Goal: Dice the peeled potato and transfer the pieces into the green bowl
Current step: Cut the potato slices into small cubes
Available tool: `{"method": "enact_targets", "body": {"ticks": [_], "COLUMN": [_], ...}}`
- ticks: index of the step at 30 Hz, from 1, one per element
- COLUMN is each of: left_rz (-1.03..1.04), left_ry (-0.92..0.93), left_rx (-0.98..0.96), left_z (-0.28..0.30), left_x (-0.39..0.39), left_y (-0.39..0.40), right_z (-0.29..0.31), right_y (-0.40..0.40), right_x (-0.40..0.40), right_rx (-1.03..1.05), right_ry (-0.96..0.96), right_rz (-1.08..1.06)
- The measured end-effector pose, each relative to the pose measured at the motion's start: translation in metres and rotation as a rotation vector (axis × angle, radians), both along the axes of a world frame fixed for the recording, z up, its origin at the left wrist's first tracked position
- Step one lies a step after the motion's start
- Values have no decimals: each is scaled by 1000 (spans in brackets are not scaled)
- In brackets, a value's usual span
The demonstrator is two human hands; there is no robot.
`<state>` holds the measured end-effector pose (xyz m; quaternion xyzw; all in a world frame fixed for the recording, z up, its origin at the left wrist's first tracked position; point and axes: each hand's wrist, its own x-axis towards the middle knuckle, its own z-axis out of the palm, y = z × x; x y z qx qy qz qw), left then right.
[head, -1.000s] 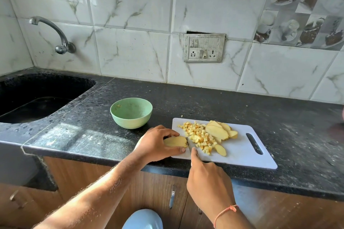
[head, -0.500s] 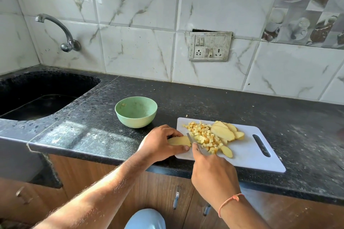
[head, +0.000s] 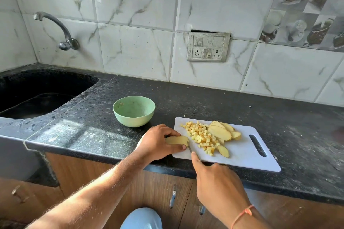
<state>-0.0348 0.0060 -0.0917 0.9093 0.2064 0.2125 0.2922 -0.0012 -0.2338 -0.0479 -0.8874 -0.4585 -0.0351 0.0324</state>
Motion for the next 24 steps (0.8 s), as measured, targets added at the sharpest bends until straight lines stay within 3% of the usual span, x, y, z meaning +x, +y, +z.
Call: {"method": "enact_targets", "body": {"ticks": [15,24], "left_rz": [-86,-81], "left_ry": [3,-14], "left_rx": [-19,-45], "left_z": [7,6], "left_x": [-10,-9], "left_y": [5,7], "right_z": [2,2], "right_y": [10,46], "right_x": [4,7], "right_rx": [125,71], "right_ry": [-28,-60], "right_rz": [-69,-60]}}
